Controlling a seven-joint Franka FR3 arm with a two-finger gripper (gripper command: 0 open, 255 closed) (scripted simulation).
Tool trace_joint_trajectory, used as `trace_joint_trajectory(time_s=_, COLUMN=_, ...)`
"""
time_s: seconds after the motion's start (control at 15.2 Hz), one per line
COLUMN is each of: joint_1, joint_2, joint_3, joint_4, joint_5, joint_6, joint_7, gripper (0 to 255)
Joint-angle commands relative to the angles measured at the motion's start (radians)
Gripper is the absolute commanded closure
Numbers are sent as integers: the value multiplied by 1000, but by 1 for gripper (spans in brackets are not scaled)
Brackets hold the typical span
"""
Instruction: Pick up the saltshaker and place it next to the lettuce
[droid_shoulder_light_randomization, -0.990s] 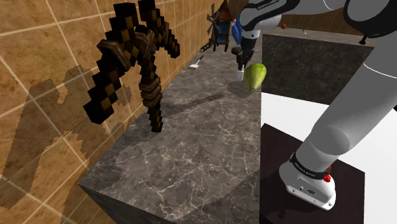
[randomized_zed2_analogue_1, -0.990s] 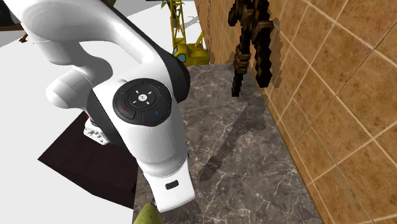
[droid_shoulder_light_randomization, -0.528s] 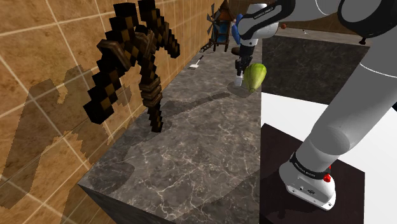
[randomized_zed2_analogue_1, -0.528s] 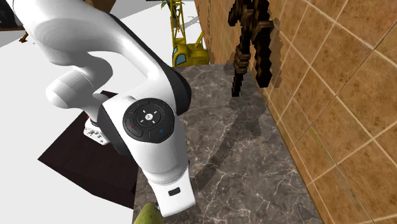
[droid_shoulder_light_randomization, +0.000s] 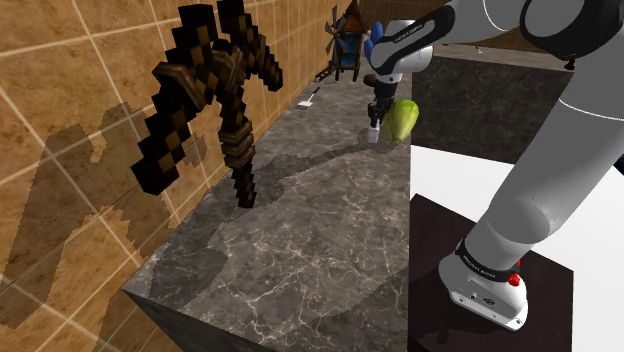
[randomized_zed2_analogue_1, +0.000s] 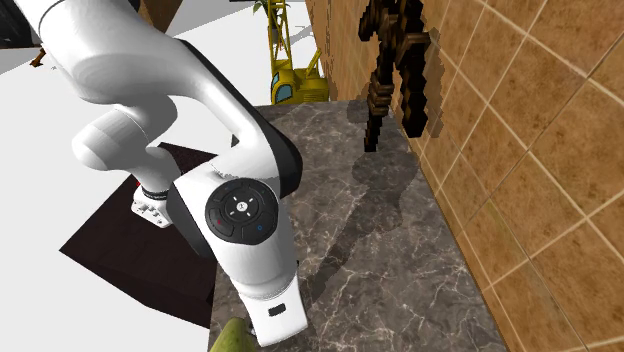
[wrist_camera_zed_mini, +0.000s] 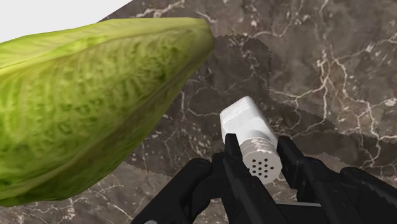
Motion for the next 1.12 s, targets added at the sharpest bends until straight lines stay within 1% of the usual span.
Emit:
trace_joint_trajectory(time_s=0.0, joint_1=0, joint_2=0, joint_3=0, joint_4=-2, joint_5=0, joint_6=2, joint_7=0, gripper=255)
trace_joint_trajectory(time_s=0.26, joint_1=0, joint_2=0, joint_3=0, joint_4=-2, joint_5=0, joint_6=2, joint_7=0, gripper=255)
trace_joint_trajectory(time_s=0.33, joint_1=0, joint_2=0, joint_3=0, joint_4=-2, joint_5=0, joint_6=2, joint_7=0, gripper=0)
trace_joint_trajectory(time_s=0.66, joint_1=0, joint_2=0, joint_3=0, joint_4=-2, joint_5=0, joint_6=2, joint_7=0, gripper=0)
trace_joint_trajectory(time_s=0.92, joint_1=2, joint_2=-56, joint_3=-1, joint_4=67, joint_5=-22, joint_6=-119, joint_7=15, gripper=0)
trace_joint_trajectory(time_s=1.06, joint_1=2, joint_2=-56, joint_3=0, joint_4=67, joint_5=-22, joint_6=-119, joint_7=15, gripper=0)
